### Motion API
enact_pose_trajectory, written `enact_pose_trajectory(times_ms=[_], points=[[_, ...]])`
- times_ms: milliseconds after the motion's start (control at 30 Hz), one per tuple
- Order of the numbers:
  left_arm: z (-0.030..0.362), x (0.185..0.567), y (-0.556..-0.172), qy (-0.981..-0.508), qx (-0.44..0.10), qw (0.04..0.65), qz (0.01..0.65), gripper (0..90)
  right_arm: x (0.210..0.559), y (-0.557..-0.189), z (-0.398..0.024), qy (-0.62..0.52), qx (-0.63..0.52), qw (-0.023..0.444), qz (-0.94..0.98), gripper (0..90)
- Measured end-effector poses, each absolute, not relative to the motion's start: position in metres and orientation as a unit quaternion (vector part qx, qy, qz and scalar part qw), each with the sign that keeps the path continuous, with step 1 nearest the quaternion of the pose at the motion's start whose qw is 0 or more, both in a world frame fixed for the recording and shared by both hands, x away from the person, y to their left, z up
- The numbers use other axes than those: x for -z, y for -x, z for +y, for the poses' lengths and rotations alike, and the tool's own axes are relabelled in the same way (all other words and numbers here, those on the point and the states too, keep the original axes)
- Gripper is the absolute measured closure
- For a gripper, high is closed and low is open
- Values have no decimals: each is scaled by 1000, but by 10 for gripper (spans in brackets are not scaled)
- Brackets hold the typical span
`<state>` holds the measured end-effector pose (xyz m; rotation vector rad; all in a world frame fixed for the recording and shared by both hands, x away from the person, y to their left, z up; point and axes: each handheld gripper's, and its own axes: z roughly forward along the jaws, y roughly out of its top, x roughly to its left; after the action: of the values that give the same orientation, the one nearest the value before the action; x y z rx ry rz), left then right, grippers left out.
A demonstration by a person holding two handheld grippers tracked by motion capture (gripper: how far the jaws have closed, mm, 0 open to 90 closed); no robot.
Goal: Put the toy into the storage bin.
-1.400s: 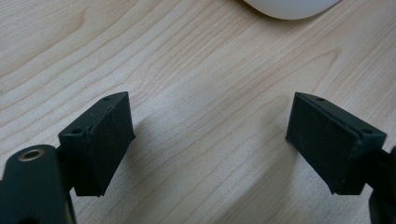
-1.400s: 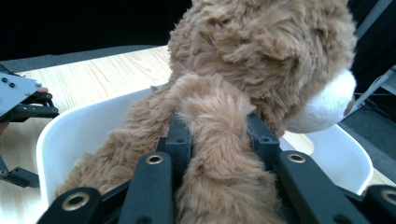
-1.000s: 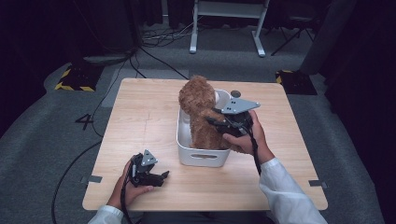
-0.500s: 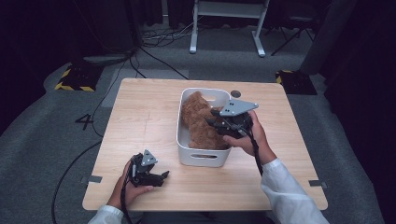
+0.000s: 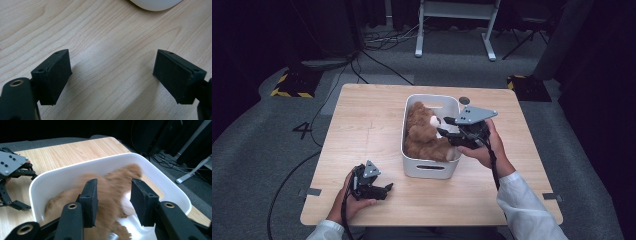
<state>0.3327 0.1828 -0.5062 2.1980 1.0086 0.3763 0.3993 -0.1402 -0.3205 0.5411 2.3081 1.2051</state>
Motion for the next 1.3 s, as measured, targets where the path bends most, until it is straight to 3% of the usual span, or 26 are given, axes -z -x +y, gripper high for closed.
enact_pose_trajectory(times_ms=[733, 1300], points=[[183, 506, -333, -845, -145, 339, 386, 149, 330, -396, -158, -196, -440, 218, 849, 537], [183, 506, -333, -845, -145, 339, 386, 149, 336, -391, -181, -216, -439, 230, 841, 335]])
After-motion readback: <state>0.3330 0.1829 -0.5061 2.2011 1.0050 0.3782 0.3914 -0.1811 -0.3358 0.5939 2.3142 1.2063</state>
